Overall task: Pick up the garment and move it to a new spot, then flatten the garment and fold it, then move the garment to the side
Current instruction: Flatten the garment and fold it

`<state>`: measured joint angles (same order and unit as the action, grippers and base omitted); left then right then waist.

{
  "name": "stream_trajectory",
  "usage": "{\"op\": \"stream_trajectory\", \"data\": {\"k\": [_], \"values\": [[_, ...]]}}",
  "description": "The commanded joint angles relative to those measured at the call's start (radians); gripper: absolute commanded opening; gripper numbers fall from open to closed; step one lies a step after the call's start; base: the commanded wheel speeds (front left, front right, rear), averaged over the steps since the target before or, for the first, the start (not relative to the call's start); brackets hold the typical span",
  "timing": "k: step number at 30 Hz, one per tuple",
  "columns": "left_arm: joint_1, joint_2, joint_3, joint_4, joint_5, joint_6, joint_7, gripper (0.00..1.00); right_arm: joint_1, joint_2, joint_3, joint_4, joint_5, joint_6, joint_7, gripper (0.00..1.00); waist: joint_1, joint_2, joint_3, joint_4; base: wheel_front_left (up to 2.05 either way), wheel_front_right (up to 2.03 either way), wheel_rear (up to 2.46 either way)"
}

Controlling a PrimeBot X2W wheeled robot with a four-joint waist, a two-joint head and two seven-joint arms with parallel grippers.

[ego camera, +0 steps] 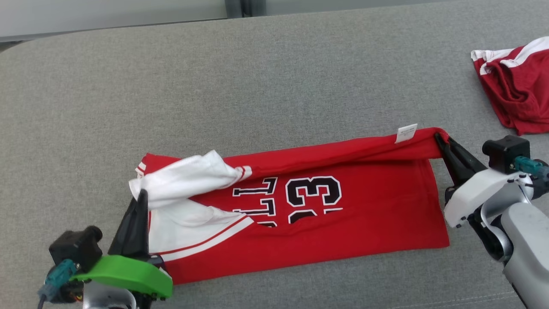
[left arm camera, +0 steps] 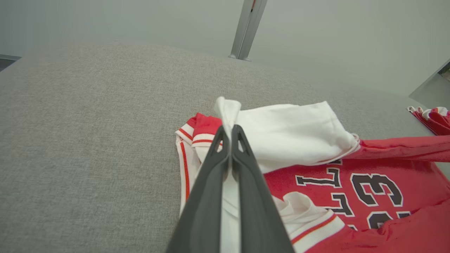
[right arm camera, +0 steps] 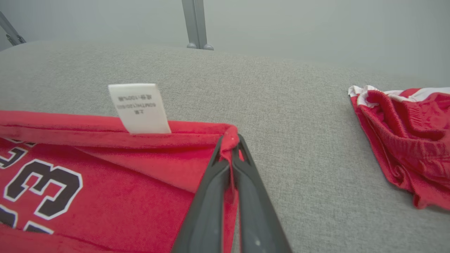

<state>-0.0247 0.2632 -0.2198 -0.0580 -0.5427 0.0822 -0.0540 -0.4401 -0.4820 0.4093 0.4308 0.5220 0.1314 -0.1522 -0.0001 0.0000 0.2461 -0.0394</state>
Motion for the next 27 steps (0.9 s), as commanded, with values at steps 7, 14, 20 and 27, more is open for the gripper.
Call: {"op": "stream_trajectory", "data": {"k": [7,14,20,27], "values": [[0.105,-0.036,-0.01,0.011,-0.025,0.023,-0.024,0.0,0.155,0.062,-0.115,-0.102,-0.072,-0.001,0.044,0.0,0.0001,0.0,-0.035,0.003,0.0,0.0,0.0],[0.122,-0.04,-0.021,0.054,-0.029,0.02,-0.029,0.0,0.252,0.107,-0.171,-0.165,-0.135,-0.001,0.072,0.0,0.0001,0.0,-0.053,0.008,0.0,0.0,0.0],[0.144,-0.051,-0.016,0.077,-0.06,0.001,-0.058,1.0,0.324,0.15,-0.222,-0.197,-0.17,-0.001,0.049,1.0,0.0001,0.0,-0.068,0.003,0.0,0.0,0.0],[0.221,-0.043,0.022,0.071,-0.099,-0.03,-0.131,1.0,0.408,0.193,-0.313,-0.244,-0.189,-0.001,0.016,1.0,0.0001,0.0,-0.081,-0.015,0.0,0.0,0.0]]}}
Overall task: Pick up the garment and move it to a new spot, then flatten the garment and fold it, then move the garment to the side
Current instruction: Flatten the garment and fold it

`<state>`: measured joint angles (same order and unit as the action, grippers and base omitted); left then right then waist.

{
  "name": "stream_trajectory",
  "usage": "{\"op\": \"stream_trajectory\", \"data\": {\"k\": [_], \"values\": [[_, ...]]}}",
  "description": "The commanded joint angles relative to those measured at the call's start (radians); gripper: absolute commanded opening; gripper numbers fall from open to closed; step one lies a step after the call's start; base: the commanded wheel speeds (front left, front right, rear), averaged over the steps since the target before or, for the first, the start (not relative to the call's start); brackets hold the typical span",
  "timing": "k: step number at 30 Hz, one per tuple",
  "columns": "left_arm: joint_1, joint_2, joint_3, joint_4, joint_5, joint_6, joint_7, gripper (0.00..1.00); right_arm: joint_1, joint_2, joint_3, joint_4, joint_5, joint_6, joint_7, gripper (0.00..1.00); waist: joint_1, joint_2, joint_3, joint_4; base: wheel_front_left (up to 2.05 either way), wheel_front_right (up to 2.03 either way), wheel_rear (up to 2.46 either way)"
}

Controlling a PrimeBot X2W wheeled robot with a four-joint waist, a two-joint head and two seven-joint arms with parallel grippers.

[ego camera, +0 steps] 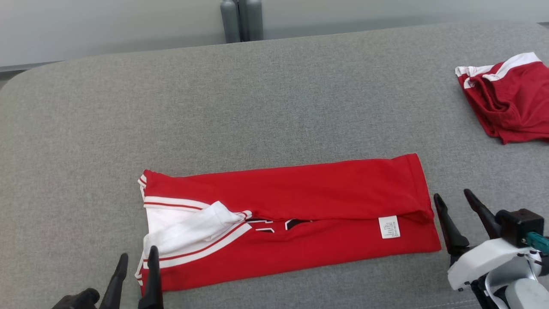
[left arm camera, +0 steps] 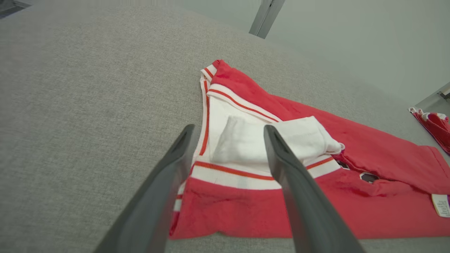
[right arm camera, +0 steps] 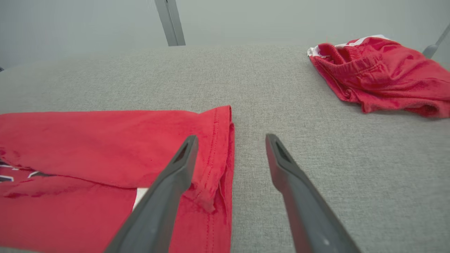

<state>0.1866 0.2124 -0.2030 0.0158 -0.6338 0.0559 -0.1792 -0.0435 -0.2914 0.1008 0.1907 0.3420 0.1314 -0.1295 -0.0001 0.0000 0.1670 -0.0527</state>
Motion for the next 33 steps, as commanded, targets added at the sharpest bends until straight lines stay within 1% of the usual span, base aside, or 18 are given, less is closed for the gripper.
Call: {"op": "stream_trajectory", "data": {"k": [1,4,7,12,17,21,25,32,33], "values": [[0.015,0.011,0.014,-0.004,-0.007,-0.004,-0.02,1.0,0.022,0.011,-0.027,-0.012,-0.013,-0.001,-0.011,1.0,0.0001,0.0,-0.004,-0.002,0.0,0.0,0.0],[0.012,0.012,0.036,0.0,-0.002,-0.009,-0.047,1.0,0.044,0.03,-0.076,-0.03,-0.026,-0.001,-0.015,1.0,0.0001,0.0,-0.01,-0.002,0.0,0.0,0.0],[-0.033,0.011,0.051,0.02,0.01,-0.022,-0.064,1.0,0.043,0.056,-0.119,-0.037,-0.039,-0.001,-0.005,1.0,0.0001,0.0,-0.016,-0.002,0.0,0.0,0.0],[-0.097,0.006,0.057,0.069,0.048,-0.025,-0.078,1.0,-0.002,0.083,-0.125,-0.011,-0.047,-0.001,0.054,1.0,0.0001,0.0,-0.026,0.002,0.0,0.0,0.0],[-0.144,-0.011,0.068,0.103,0.075,-0.009,-0.083,1.0,-0.063,0.094,-0.095,0.076,-0.05,-0.001,0.141,1.0,0.0001,0.0,-0.034,0.02,0.0,0.0,0.0],[-0.141,-0.023,0.071,0.1,0.096,0.015,-0.085,1.0,-0.101,0.089,-0.083,0.165,-0.056,-0.001,0.182,1.0,0.0001,0.0,-0.038,0.045,0.0,0.0,0.0],[-0.116,-0.028,0.075,0.081,0.109,0.035,-0.086,1.0,-0.115,0.091,-0.082,0.244,-0.065,-0.001,0.203,1.0,0.0001,0.0,-0.042,0.071,0.0,0.0,0.0],[-0.085,-0.032,0.078,0.034,0.117,0.067,-0.077,1.0,-0.113,0.109,-0.042,0.315,-0.048,-0.001,0.216,1.0,0.0001,0.0,-0.044,0.089,0.0,0.0,0.0],[-0.082,-0.032,0.078,0.027,0.118,0.073,-0.072,1.0,-0.116,0.113,-0.037,0.323,-0.047,-0.001,0.215,0.94,0.0001,0.0,-0.044,0.088,0.0,0.0,0.0]]}}
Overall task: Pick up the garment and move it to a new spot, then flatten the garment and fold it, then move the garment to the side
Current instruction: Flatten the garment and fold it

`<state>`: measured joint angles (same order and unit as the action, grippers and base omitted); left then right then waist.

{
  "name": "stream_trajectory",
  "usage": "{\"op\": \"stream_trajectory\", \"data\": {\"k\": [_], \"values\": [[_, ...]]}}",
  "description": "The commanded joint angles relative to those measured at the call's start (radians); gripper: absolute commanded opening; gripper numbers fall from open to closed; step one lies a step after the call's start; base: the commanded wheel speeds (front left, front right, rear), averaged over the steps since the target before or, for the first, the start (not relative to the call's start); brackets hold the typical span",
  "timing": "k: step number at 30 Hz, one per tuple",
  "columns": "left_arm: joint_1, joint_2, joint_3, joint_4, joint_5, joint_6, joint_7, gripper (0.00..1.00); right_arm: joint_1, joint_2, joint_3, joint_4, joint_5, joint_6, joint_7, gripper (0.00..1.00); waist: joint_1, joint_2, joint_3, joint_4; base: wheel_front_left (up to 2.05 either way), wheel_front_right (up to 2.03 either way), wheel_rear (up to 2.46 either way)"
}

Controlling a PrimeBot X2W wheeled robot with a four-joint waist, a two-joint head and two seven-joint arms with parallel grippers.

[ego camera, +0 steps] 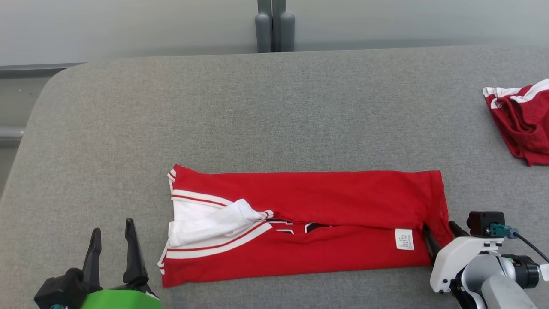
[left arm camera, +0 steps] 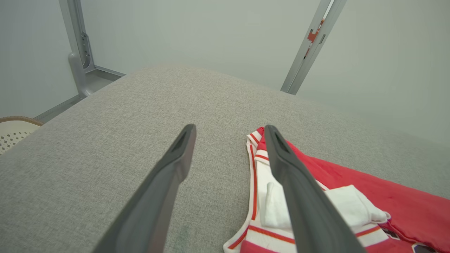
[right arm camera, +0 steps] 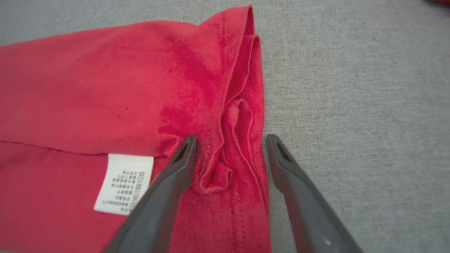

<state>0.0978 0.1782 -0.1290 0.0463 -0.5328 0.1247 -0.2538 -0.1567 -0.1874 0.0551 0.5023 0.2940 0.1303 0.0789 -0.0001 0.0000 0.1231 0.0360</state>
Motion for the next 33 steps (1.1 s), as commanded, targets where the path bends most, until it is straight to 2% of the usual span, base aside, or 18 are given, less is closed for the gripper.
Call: {"op": "stream_trajectory", "data": {"k": [1,2,5,6,12,21,27,33], "values": [[0.01,0.004,0.004,-0.01,0.018,0.01,0.005,1.0,-0.007,0.013,0.013,0.018,0.002,0.001,0.005,0.62,0.0001,0.0,-0.001,-0.002,0.0,0.0,0.0],[0.013,0.005,0.004,-0.018,0.018,0.018,0.01,1.0,-0.012,0.018,0.018,0.025,0.006,0.001,0.004,0.38,0.0001,0.0,-0.001,-0.004,0.0,0.0,0.0],[0.02,0.008,0.005,-0.037,0.017,0.032,0.021,1.0,-0.031,0.027,0.031,0.038,0.023,0.001,-0.005,0.02,0.0001,0.0,-0.004,-0.016,0.0,0.0,0.0],[0.021,0.01,0.006,-0.044,0.02,0.037,0.025,1.0,-0.04,0.024,0.035,0.041,0.027,0.001,-0.01,0.0,0.0001,0.0,-0.004,-0.021,0.0,0.0,0.0],[0.032,0.018,0.012,-0.082,0.024,0.062,0.04,1.0,-0.08,-0.011,0.053,0.027,0.082,0.0,-0.018,0.0,0.0001,0.0,-0.007,-0.063,0.0,0.0,0.0],[0.031,0.023,0.016,-0.108,0.017,0.076,0.05,1.0,-0.055,-0.156,-0.016,-0.077,0.145,-0.001,0.022,0.0,0.0001,0.0,0.0,-0.129,0.0,0.0,0.0],[0.01,0.023,0.004,-0.102,0.016,0.069,0.056,1.0,-0.016,-0.15,-0.006,-0.211,0.262,0.0,0.068,0.0,0.0001,0.0,0.008,-0.151,0.0,0.0,0.0],[0.0,0.025,-0.005,-0.094,0.013,0.062,0.056,1.0,0.036,-0.136,0.082,-0.422,0.366,0.0,0.126,0.0,0.0001,0.0,0.011,-0.152,0.0,0.0,0.0]]}}
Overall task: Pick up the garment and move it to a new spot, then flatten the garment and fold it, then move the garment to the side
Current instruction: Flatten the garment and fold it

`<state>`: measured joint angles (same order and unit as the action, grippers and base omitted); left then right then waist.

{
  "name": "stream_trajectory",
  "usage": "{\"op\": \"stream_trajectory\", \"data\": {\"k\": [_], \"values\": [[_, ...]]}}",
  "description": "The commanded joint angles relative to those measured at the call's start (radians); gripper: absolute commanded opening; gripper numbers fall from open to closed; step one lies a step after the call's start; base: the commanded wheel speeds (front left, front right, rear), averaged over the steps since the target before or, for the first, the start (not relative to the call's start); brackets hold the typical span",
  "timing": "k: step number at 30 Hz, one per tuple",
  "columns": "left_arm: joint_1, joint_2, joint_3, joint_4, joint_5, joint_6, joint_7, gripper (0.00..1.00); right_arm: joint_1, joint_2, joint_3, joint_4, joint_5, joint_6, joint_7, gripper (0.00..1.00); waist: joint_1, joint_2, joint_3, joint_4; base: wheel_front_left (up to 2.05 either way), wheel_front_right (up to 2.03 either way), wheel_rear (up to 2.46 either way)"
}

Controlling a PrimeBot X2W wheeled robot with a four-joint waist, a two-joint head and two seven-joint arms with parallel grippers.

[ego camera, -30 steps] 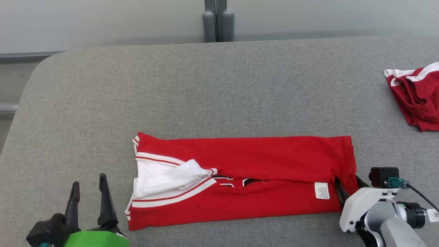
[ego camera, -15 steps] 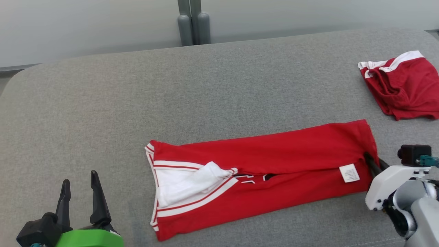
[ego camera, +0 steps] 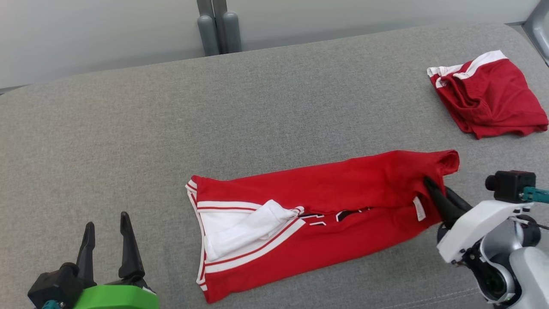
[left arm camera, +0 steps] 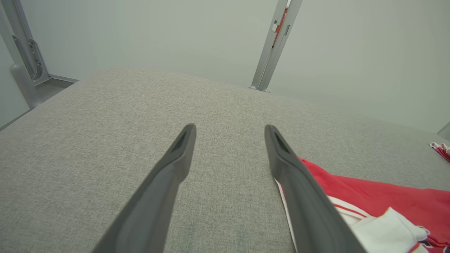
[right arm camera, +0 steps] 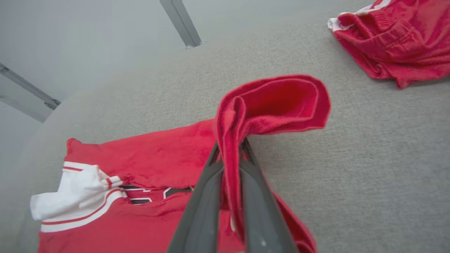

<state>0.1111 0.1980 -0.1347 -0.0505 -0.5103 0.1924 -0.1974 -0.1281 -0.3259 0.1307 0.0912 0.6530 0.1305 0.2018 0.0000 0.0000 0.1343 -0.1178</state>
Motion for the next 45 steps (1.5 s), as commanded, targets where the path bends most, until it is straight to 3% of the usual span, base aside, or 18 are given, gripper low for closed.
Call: {"op": "stream_trajectory", "data": {"k": [1,6,11,20,31,33,34,35,45], "values": [[-0.015,0.006,-0.001,0.005,-0.009,-0.007,0.0,1.0,0.009,0.003,0.026,-0.043,0.017,0.0,0.007,0.0,0.0,0.0,0.0,0.003,0.0,0.0,0.0],[-0.026,0.01,-0.001,0.012,-0.012,-0.01,-0.004,1.0,-0.016,0.027,0.153,-0.169,0.078,0.0,0.024,0.0,0.0,0.0,0.001,0.024,0.0,0.0,0.0],[-0.036,0.011,0.001,0.018,-0.018,-0.013,-0.007,1.0,-0.069,0.076,0.29,-0.183,0.131,0.0,0.03,0.0,0.0,0.0,0.0,0.056,0.0,0.0,0.0],[-0.06,0.003,-0.009,0.046,-0.023,-0.028,-0.018,1.0,-0.206,0.167,0.496,-0.028,0.148,0.0,-0.003,0.0,0.0,0.0,-0.003,0.13,0.0,0.0,0.0],[-0.075,-0.013,-0.017,0.086,-0.027,-0.046,-0.041,1.0,-0.308,0.237,0.583,0.224,0.174,0.0,-0.055,0.0,0.0,0.0,0.003,0.194,0.0,0.0,0.0],[-0.08,-0.015,-0.019,0.093,-0.027,-0.049,-0.044,1.0,-0.327,0.249,0.589,0.267,0.177,0.0,-0.068,0.37,0.0,0.0,0.005,0.198,0.0,0.0,0.0],[-0.082,-0.017,-0.02,0.096,-0.027,-0.05,-0.045,1.0,-0.336,0.254,0.594,0.284,0.18,0.0,-0.074,0.64,0.0,0.0,0.005,0.2,0.0,0.0,0.0],[-0.085,-0.019,-0.022,0.1,-0.026,-0.052,-0.045,1.0,-0.346,0.259,0.6,0.304,0.187,0.0,-0.077,1.0,0.0,0.0,0.005,0.202,0.0,0.0,0.0],[-0.093,-0.028,-0.027,0.129,-0.024,-0.059,-0.054,1.0,-0.409,0.272,0.605,0.326,0.25,0.0,-0.174,1.0,0.0,0.0,0.0,0.195,0.0,0.0,0.0]]}}
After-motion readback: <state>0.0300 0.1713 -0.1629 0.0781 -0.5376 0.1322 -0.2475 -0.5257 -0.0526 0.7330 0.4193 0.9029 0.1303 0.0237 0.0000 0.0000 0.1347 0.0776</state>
